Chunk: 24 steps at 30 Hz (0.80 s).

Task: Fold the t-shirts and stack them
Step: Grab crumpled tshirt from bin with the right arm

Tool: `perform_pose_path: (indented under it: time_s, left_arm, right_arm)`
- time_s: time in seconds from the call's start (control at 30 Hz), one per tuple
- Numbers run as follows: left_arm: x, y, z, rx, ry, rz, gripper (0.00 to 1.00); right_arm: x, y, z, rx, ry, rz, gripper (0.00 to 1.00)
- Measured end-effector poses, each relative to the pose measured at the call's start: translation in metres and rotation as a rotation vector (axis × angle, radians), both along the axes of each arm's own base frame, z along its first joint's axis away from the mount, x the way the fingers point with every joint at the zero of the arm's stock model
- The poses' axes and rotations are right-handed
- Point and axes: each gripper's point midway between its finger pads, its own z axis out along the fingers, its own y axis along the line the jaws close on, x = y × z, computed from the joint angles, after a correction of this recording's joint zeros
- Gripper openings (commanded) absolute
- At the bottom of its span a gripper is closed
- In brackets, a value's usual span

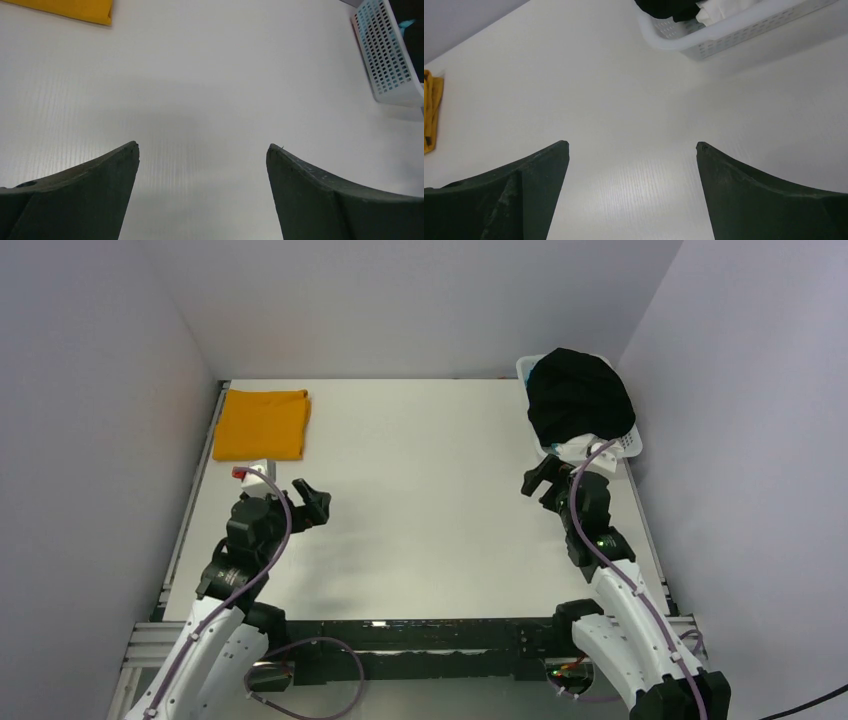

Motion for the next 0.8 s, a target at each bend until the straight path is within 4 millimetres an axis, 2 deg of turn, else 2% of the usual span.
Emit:
perform_pose_path:
  time_s: [0.17, 0.23, 0.3, 0.4, 0.43, 0.5, 0.6, 0.67, 0.7, 0.73, 0.77, 0.8]
  left_arm:
    - [0.001, -0.001, 0.003, -0.009, -0.013, 0.001, 1.0]
    - [0.002, -0.001, 0.004, -0.012, -0.017, 0.002, 0.99]
    - [0.002, -0.001, 0.004, -0.014, -0.016, 0.002, 0.99]
    - [0.003, -0.001, 0.0, -0.009, -0.001, 0.002, 0.99]
    - [0.003, -0.001, -0.001, -0.009, 0.002, 0.003, 0.99]
    - [0.003, -0.001, -0.002, -0.007, 0.007, 0.002, 0.99]
    - [0.003, -0.001, -0.002, -0.006, 0.007, 0.004, 0.99]
    - [0.003, -0.001, -0.002, -0.006, 0.007, 0.005, 0.99]
    - [0.004, 0.0, -0.003, -0.004, 0.009, 0.008, 0.99]
    - [0.004, -0.001, -0.003, -0.004, 0.009, 0.008, 1.0]
    - [0.005, -0.001, -0.004, -0.002, 0.014, 0.008, 1.0]
    - [0.005, -0.001, -0.005, -0.001, 0.018, 0.009, 0.99]
  right_arm:
    - [0.008, 0.005, 0.008, 0.012, -0.037, 0.019, 1.0]
    - [0.017, 0.006, 0.015, 0.009, -0.049, 0.02, 1.0]
    - [0.033, 0.006, 0.03, -0.001, -0.071, 0.009, 1.0]
    - [0.068, 0.001, 0.072, -0.04, -0.144, -0.031, 1.0]
    - [0.085, -0.003, 0.091, -0.061, -0.174, -0.055, 1.0]
    - [0.113, -0.009, 0.116, -0.089, -0.208, -0.087, 1.0]
    - [0.152, -0.026, 0.136, -0.122, -0.203, -0.145, 1.0]
    - [0.175, -0.046, 0.133, -0.136, -0.162, -0.193, 1.0]
    - [0.192, -0.076, 0.114, -0.149, -0.086, -0.247, 1.0]
    - [0.193, -0.077, 0.112, -0.15, -0.078, -0.25, 1.0]
    - [0.196, -0.09, 0.096, -0.156, -0.019, -0.267, 1.0]
    - [0.2, -0.098, 0.09, -0.159, 0.008, -0.276, 1.0]
